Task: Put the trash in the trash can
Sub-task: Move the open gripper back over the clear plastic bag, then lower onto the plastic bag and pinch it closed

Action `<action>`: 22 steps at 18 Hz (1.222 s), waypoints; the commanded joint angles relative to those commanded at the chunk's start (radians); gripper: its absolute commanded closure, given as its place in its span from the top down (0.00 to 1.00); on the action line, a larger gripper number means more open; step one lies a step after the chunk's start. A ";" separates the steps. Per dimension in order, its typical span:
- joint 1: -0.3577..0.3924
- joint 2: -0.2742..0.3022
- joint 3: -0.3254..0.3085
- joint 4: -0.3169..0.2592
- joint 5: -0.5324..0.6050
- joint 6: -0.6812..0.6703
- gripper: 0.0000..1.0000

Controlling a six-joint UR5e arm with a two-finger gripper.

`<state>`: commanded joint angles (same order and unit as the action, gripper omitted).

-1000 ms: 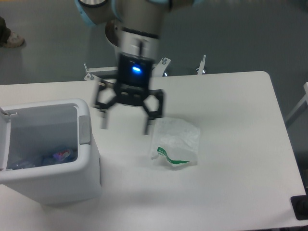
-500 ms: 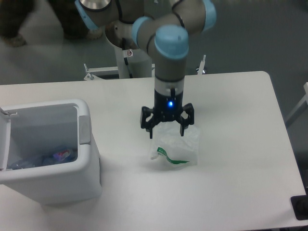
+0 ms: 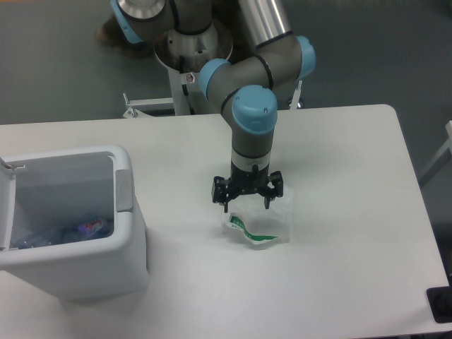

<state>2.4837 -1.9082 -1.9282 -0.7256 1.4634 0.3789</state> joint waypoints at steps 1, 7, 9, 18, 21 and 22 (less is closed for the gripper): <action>-0.009 -0.003 0.002 0.002 -0.002 0.000 1.00; -0.031 -0.060 0.025 0.002 0.002 0.001 0.96; -0.031 -0.064 0.026 0.003 0.002 0.005 0.81; -0.025 -0.041 0.057 0.000 0.014 0.006 0.00; -0.023 -0.043 0.084 -0.005 0.014 0.006 0.00; -0.020 -0.041 0.087 -0.005 0.014 0.006 0.00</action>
<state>2.4635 -1.9497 -1.8408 -0.7302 1.4772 0.3850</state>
